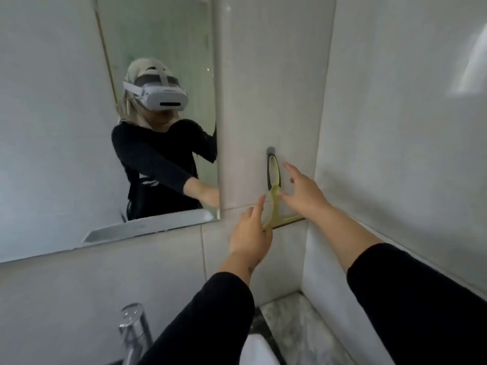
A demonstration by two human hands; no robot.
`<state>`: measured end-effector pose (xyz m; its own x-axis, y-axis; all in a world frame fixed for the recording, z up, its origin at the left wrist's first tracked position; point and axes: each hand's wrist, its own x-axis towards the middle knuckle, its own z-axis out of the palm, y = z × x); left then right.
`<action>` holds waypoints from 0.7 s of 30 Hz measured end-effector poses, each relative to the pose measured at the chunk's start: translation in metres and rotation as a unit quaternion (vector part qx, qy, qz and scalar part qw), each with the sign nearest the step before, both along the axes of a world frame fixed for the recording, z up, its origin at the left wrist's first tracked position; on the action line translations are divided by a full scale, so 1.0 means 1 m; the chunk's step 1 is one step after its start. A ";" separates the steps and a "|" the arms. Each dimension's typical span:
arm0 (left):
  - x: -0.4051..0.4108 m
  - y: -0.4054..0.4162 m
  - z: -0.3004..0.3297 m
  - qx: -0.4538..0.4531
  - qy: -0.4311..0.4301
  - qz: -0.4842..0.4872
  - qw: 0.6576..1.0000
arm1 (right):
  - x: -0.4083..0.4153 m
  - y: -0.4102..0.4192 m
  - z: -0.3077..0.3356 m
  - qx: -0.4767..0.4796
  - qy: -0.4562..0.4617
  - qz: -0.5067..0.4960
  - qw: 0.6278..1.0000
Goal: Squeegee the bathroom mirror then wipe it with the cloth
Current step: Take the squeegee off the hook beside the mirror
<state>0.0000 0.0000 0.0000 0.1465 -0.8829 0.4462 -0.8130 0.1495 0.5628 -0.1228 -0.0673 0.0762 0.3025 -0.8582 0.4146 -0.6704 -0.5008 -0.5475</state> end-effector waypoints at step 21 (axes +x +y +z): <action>-0.040 0.001 -0.005 -0.184 0.000 0.116 0.976 | 0.017 0.021 0.034 -0.027 -0.245 -0.014 0.969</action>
<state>-0.0395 0.0013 -0.0045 0.3237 -0.6050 0.7274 -0.8494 0.1528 0.5051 -0.1059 -0.0468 0.1100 0.0352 -0.8366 0.5467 -0.3490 -0.5229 -0.7777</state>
